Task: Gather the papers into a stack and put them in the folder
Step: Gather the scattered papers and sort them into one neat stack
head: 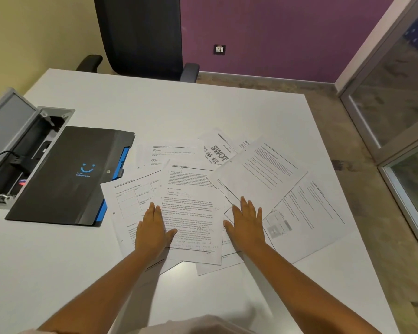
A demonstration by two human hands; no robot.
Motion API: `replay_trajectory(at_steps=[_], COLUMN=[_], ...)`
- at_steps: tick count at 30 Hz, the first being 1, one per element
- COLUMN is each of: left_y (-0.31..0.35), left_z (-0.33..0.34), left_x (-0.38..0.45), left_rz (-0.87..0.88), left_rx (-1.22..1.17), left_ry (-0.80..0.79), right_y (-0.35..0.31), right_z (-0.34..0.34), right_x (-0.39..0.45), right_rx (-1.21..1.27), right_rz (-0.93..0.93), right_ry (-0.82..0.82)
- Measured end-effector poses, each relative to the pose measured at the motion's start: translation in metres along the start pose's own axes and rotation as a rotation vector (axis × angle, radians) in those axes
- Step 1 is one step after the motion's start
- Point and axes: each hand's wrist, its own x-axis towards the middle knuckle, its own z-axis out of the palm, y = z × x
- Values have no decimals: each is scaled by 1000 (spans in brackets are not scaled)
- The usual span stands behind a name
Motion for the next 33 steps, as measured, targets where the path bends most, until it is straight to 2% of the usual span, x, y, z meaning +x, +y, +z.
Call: replay_trajectory(at_steps=[7,10,15,19,27,30,33], left_y=[5,5,15,19,22,22,27], left_z=[-14,-17,-26,-27,-26,-30,-36], left_x=[8,13,21,20,17,18,20], left_rz=[-113,-177,-372,-320,-318,-349,-420], left_rx=[-357,-413,-681,-630,-616,-654,-689], left_ry=[185,175,109,-19,-54,-90,-117], right_y=[3,4,4,4,4,1,-7], right_z=[-5,-2,-4,-2,-9,-22,-32], right_x=[15,15,11,9,15,18,7], right_rx=[152,143,126,93,56,32,18], right_rz=[127,117,79,73,76,-31,-250], right_ry=[-63,-82,-67,-41,-33,38,30])
